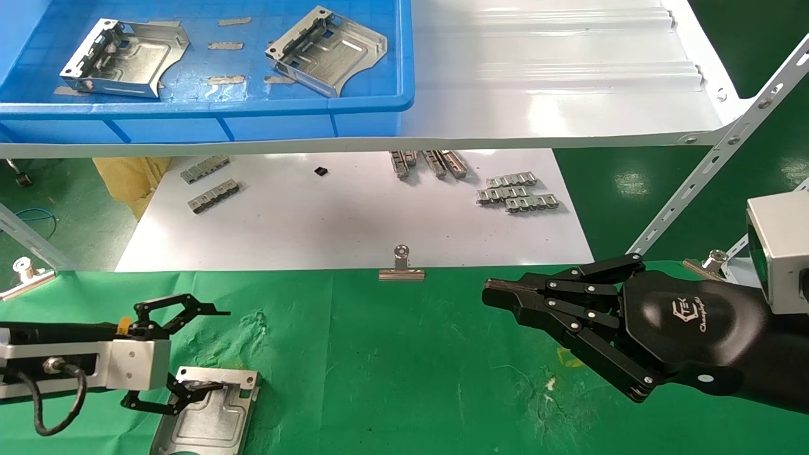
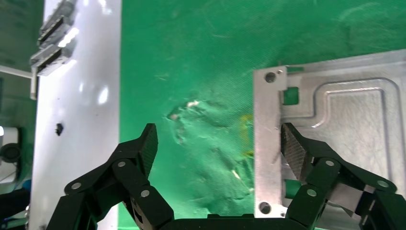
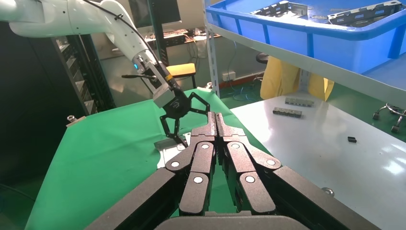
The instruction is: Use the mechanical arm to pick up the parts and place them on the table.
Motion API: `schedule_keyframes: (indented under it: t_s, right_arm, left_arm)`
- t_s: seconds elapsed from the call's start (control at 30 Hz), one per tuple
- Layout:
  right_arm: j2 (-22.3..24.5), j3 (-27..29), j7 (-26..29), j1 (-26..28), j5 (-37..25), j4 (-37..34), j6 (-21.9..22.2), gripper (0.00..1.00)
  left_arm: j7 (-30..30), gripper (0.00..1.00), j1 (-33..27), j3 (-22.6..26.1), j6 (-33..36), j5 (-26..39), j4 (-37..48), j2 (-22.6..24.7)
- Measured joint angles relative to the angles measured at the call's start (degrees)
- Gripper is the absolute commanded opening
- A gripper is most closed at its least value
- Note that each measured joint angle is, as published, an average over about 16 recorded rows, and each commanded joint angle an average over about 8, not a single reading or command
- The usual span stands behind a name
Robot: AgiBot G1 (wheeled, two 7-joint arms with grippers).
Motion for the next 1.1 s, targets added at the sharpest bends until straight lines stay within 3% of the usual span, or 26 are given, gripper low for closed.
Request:
schedule_keyframes:
  t_s: [0.37, 0.63, 1.1]
  right_arm:
    - [0.0, 0.0, 0.0, 0.0, 0.0, 0.0, 0.0, 0.02]
    - [0.0, 0.0, 0.0, 0.0, 0.0, 0.0, 0.0, 1.0]
    - [0.0, 0.0, 0.0, 0.0, 0.0, 0.0, 0.0, 1.0]
  left_arm:
    - [-5.13, 1.0, -0.06, -2.39, 4.09, -9.17, -2.59, -1.99]
    - [-9.71, 1.0, 0.89, -5.48, 7.57, -15.26, -3.7, -2.43]
    - [-16.39, 1.0, 4.99, -13.33, 11.51, -17.07, -5.46, -0.72]
